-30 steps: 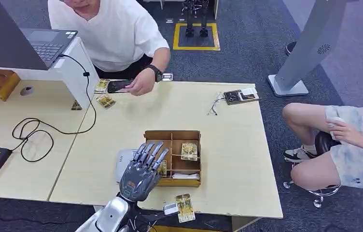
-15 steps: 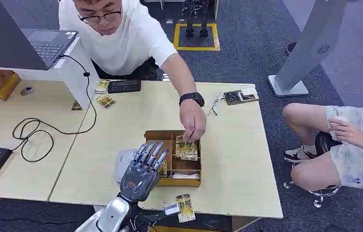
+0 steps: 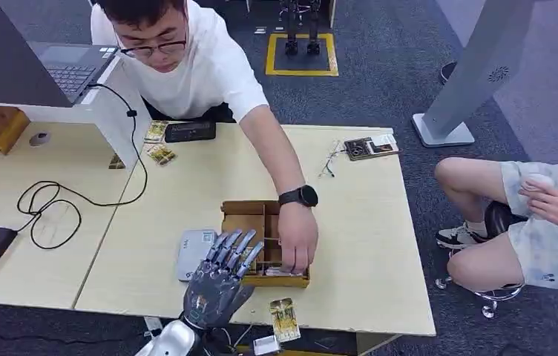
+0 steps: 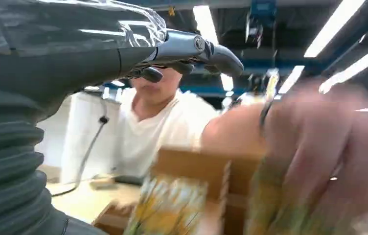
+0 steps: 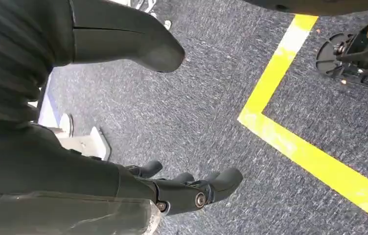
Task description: Pass the card to the sensor for recognition and then transmit it.
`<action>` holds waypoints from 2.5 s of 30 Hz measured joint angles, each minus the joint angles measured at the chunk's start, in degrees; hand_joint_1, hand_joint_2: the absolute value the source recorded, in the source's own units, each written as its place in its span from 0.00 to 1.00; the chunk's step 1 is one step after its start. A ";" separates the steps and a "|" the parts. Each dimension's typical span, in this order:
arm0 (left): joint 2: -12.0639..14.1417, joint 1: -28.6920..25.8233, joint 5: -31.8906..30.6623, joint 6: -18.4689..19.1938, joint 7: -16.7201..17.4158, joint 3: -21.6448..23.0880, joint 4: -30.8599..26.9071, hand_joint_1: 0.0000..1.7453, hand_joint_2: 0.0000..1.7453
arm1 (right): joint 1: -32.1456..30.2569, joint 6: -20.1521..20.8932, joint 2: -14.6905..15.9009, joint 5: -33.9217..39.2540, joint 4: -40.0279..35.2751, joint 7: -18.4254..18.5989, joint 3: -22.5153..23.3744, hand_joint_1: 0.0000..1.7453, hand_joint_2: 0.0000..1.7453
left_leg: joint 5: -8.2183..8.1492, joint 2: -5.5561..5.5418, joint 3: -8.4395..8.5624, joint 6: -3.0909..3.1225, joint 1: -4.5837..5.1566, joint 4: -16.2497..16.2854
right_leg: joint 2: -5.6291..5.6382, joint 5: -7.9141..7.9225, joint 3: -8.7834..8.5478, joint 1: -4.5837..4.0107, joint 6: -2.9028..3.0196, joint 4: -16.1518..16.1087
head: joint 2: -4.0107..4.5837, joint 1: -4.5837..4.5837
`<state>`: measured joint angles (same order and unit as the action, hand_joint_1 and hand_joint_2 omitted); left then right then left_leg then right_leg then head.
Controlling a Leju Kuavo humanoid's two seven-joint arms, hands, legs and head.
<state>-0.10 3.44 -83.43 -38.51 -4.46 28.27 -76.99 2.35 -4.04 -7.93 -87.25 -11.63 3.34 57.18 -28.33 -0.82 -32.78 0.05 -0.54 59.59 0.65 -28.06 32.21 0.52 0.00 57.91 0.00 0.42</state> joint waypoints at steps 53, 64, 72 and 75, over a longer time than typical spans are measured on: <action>-13.08 -5.29 4.55 0.04 -25.29 -23.35 -5.00 0.00 1.00 | -0.09 -0.65 4.94 2.93 0.68 -2.01 5.01 0.00 1.00 | -0.07 0.07 -0.07 0.09 0.01 -0.01 | 0.07 -0.01 0.13 0.01 -0.01 -0.01 | 0.00 -0.02; -12.29 -6.11 5.97 0.06 -23.98 -23.29 -5.76 0.00 1.00 | -0.43 -3.61 0.87 4.55 0.83 -2.14 4.94 0.00 1.00 | -0.06 0.04 -0.09 0.08 0.05 -0.02 | 0.03 -0.02 0.12 0.02 -0.01 0.02 | 0.00 0.15; -11.68 -6.05 7.42 0.07 -24.96 -23.33 -5.76 0.00 1.00 | -0.46 -3.74 0.74 4.55 0.57 -3.26 4.96 0.00 1.00 | -0.06 0.03 -0.10 0.09 0.07 0.01 | 0.01 -0.01 0.11 0.05 -0.02 -0.02 | 0.00 0.13; -11.46 -5.49 9.25 0.06 -26.33 -24.60 -5.74 0.00 1.00 | -0.23 -3.76 0.70 3.91 0.55 -3.37 4.83 0.00 1.00 | -0.06 0.03 -0.10 0.09 0.04 -0.01 | 0.01 -0.01 0.12 0.05 -0.02 0.00 | 0.00 0.13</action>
<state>-11.56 -2.05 -74.19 -38.45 -30.79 3.67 -82.73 2.11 -7.80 -7.23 -83.34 -11.08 -0.02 62.01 -28.40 -0.79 -32.88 0.14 -0.50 59.59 0.66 -28.07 32.33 0.57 -0.01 57.91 0.00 0.55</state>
